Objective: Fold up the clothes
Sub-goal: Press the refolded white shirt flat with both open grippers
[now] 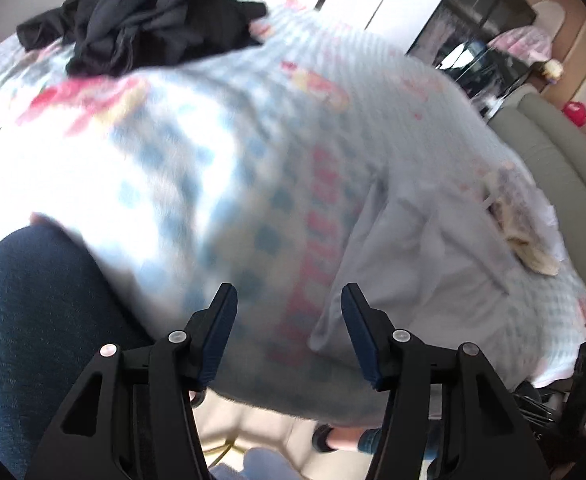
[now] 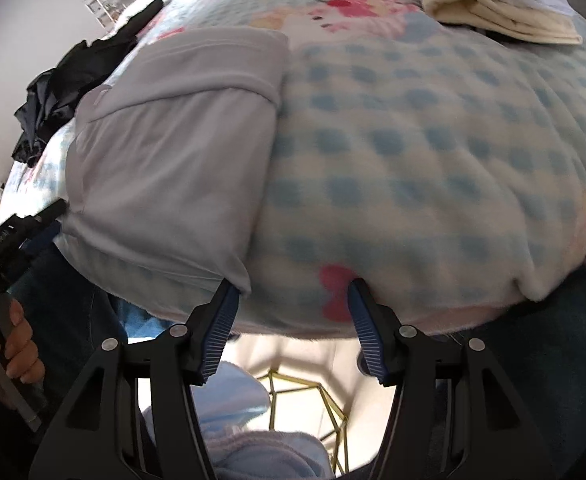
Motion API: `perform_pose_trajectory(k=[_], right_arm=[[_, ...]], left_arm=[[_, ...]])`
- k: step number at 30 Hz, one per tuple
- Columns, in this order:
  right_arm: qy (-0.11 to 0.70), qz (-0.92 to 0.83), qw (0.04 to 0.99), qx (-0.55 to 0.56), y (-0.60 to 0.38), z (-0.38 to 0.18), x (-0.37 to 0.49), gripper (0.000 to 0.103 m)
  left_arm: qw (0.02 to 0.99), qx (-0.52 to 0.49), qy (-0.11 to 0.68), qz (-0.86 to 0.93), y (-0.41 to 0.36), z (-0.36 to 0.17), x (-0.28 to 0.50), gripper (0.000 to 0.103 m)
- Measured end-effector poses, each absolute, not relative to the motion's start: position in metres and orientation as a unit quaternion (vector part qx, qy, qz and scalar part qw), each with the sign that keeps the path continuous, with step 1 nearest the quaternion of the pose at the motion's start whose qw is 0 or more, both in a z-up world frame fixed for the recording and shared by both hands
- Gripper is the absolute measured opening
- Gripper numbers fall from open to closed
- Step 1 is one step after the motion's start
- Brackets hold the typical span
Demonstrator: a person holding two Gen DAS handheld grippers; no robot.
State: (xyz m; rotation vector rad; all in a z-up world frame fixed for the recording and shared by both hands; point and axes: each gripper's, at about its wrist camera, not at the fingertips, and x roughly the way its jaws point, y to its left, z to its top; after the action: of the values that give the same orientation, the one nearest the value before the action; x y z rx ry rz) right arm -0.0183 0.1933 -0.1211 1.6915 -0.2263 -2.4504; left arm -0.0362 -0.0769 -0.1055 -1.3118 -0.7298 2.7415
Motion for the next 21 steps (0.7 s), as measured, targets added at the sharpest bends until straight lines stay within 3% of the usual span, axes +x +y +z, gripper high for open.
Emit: perform_pose_trajectory(k=[5,9,13,15,21], right_arm=[[-0.094,-0.837,0.108,0.528,0.194,-0.097,-0.023,0.066],[-0.057,-0.833,0.093,0.542,0.179,-0.110,-0.035,0.066],[-0.035,-0.825,0.052,0.561,0.179,-0.123,-0.032,0.065],[-0.015,-0.830,0.034,0.556,0.181,-0.116,-0.027,0.065],[-0.082,-0.840,0.112,0.524,0.187,-0.085,-0.032,0.066]], left_arm=[[0.099,-0.435,-0.218,0.868,-0.058,-0.108,-0.050,0.057],[0.072,-0.466,-0.177,0.864,-0.045,-0.122,-0.059,0.057],[0.085,-0.458,-0.224,0.856,-0.065,-0.119,-0.058,0.057],[0.169,-0.440,-0.271,0.839,-0.074,-0.110,-0.063,0.064],[0.168,-0.467,-0.191,0.847,-0.072,-0.102,-0.108,0.066]])
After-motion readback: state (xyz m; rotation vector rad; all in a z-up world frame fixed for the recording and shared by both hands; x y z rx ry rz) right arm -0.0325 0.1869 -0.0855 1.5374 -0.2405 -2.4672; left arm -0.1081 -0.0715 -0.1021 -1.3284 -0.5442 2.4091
